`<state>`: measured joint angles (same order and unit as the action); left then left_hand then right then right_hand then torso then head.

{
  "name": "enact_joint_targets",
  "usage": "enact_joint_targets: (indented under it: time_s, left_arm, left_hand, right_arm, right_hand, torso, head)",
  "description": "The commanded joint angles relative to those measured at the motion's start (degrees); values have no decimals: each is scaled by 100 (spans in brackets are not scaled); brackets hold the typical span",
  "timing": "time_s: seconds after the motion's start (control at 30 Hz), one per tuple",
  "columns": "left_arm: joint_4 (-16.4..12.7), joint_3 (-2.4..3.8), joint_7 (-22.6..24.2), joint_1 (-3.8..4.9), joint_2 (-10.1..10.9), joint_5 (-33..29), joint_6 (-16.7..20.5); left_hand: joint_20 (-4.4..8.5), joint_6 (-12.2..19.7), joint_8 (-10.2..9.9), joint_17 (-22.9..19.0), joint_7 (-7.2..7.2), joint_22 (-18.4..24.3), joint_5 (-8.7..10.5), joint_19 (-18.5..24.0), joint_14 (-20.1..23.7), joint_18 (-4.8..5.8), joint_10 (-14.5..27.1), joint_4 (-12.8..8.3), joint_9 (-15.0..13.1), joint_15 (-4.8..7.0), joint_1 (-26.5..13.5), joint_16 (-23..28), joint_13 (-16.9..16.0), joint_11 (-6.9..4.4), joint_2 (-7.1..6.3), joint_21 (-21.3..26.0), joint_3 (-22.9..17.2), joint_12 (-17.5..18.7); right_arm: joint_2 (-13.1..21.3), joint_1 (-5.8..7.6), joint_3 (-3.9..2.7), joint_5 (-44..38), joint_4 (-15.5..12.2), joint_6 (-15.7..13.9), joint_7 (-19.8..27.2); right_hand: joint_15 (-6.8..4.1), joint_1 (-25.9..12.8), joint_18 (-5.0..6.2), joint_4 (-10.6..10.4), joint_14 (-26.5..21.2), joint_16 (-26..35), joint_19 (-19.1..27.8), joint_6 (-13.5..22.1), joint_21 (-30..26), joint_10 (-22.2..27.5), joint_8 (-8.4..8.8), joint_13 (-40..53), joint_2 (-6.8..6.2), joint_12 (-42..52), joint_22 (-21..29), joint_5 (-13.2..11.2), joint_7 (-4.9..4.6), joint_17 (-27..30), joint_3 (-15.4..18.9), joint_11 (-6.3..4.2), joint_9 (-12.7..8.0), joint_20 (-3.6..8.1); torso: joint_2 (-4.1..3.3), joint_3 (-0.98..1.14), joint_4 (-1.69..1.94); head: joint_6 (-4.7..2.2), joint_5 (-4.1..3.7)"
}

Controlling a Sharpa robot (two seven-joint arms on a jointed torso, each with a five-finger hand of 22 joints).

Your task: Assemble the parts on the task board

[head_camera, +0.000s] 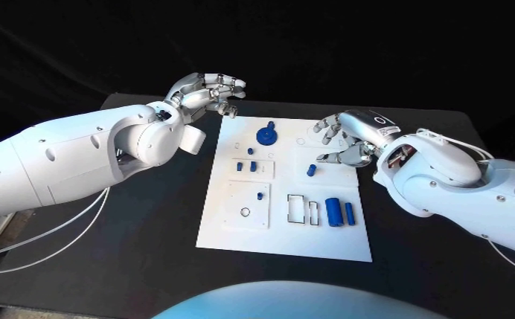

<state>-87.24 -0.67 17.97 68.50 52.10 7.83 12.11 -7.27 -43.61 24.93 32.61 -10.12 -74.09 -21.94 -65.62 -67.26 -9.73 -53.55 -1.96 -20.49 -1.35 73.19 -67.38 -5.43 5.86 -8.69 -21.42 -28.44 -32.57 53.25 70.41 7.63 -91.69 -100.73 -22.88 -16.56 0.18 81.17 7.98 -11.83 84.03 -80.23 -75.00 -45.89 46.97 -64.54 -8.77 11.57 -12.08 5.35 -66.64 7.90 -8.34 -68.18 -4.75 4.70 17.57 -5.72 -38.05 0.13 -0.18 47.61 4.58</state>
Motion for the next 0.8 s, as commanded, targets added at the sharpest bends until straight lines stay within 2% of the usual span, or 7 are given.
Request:
enact_joint_targets:
  time_s: [0.03,0.07,0.13,0.23,0.43,0.53,0.8]
  left_arm:
    - [4,0,105,3,-8,28,-161]
    - [7,-1,103,3,-9,29,-160]
    - [10,-2,100,3,-10,30,-160]
    - [13,-4,94,3,-12,30,-158]
    - [16,-5,72,2,-6,39,-111]
    - [18,-5,66,2,1,40,-100]
    - [25,-6,50,2,8,42,-84]
  left_hand:
    - [-16,44,25,-6,-1,6,37,42,26,-57,-2,-13,-6,-29,-35,32,6,21,2,-15,36,20]
    - [-16,44,25,-6,-1,6,37,42,26,-57,-2,-13,-6,-29,-35,32,6,21,2,-15,36,20]
    - [-17,44,30,-5,0,8,47,42,25,-57,-4,-10,-8,-29,-36,31,6,20,7,-14,37,19]
    - [-17,44,30,-5,0,8,47,42,25,-57,-4,-10,-8,-29,-36,31,6,20,7,-14,37,19]
    - [-19,27,70,10,8,20,116,39,16,-61,-6,0,-19,-26,-34,20,9,15,34,-12,44,12]
    - [-19,27,70,10,8,20,116,39,16,-61,-6,0,-19,-26,-34,20,9,15,34,-12,44,12]
    - [-19,24,80,22,10,23,133,36,9,-61,-9,6,-21,-25,-37,14,9,14,43,-12,46,9]
  right_arm:
    - [11,29,-1,70,69,677,-221]
    - [8,38,-1,69,99,736,-225]
    - [-17,49,0,74,152,857,-221]
    - [-74,39,10,74,200,943,-203]
    - [-173,-100,34,-54,213,992,-186]
    - [-211,-156,42,-68,231,1008,-165]
    - [-362,-277,60,-76,293,1052,-93]
  right_hand:
    - [9,190,15,-306,154,-11,-14,62,18,134,-40,-17,-16,-67,-21,-48,-13,-37,174,26,-43,-36]
    - [17,257,8,-419,165,-33,-42,73,59,171,-52,-26,-30,-83,-48,-74,-7,-75,234,38,-60,-41]
    - [30,287,8,-486,167,-43,-47,91,46,241,-62,-44,-34,-112,-47,-108,18,-91,333,53,-79,-51]
    - [43,297,-1,-493,170,-54,-67,106,81,303,-70,-63,-5,-135,-70,-119,40,-111,398,70,-94,-61]
    - [50,356,-22,-489,197,-108,-133,77,209,310,-107,-86,114,-134,-146,-121,19,-200,372,75,-108,-70]
    - [55,387,-23,-488,201,-124,-151,-41,218,311,-186,-115,173,-144,-157,-111,-11,-217,344,81,-104,-74]
    - [61,441,-26,-476,205,-158,-176,-446,217,185,-395,-189,323,-134,-181,-85,-105,-251,188,91,-112,-78]
  torso:
    - [-9,3,-1]
    - [-9,3,-2]
    - [-8,-1,1]
    - [-13,-3,5]
    - [-6,-16,9]
    - [-4,-18,17]
    - [-3,-16,8]
  head:
    - [-15,-28]
    - [-16,-31]
    - [-13,-29]
    - [-1,-20]
    - [30,11]
    - [36,9]
    - [40,17]
